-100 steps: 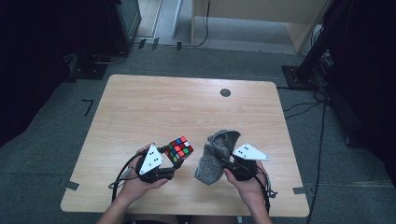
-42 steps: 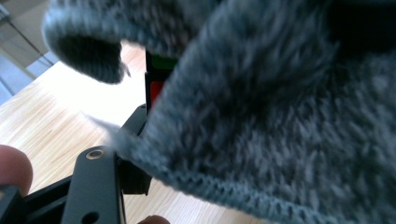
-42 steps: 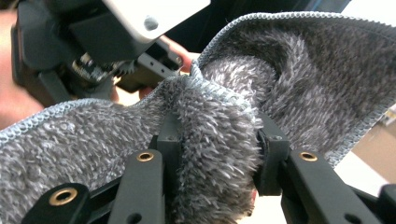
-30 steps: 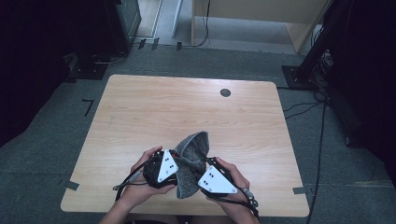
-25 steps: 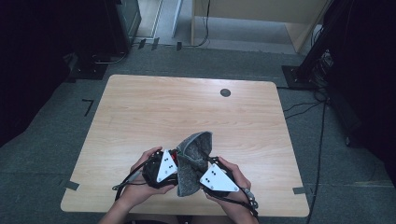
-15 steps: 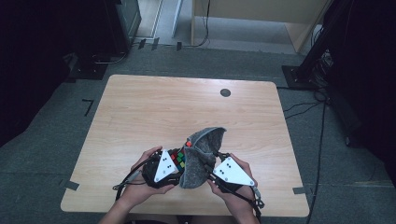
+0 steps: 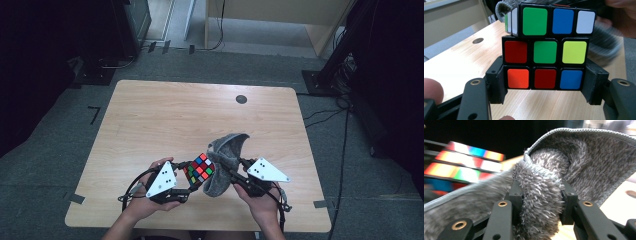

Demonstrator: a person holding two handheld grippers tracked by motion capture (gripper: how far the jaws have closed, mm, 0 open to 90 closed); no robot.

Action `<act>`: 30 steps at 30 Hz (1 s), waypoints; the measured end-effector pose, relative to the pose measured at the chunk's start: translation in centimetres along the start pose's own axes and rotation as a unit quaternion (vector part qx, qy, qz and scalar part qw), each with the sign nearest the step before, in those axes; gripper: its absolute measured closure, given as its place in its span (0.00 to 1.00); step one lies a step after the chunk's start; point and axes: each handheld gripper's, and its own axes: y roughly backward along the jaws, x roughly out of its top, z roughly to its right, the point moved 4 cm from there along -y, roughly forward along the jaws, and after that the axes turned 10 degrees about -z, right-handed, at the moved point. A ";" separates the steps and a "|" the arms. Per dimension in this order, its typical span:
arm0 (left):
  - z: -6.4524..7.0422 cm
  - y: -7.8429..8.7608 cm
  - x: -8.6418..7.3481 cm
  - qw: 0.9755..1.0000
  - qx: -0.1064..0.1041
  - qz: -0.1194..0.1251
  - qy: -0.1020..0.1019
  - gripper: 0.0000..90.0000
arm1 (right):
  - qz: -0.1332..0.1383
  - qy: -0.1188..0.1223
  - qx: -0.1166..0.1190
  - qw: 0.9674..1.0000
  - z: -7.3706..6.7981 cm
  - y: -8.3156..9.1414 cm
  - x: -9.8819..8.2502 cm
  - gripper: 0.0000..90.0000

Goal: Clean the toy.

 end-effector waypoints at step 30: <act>-0.2 -0.3 -0.4 1.000 0.017 -0.016 0.007 0.38 | -0.016 -0.027 0.074 0.997 -1.1 -0.2 -0.5 0.80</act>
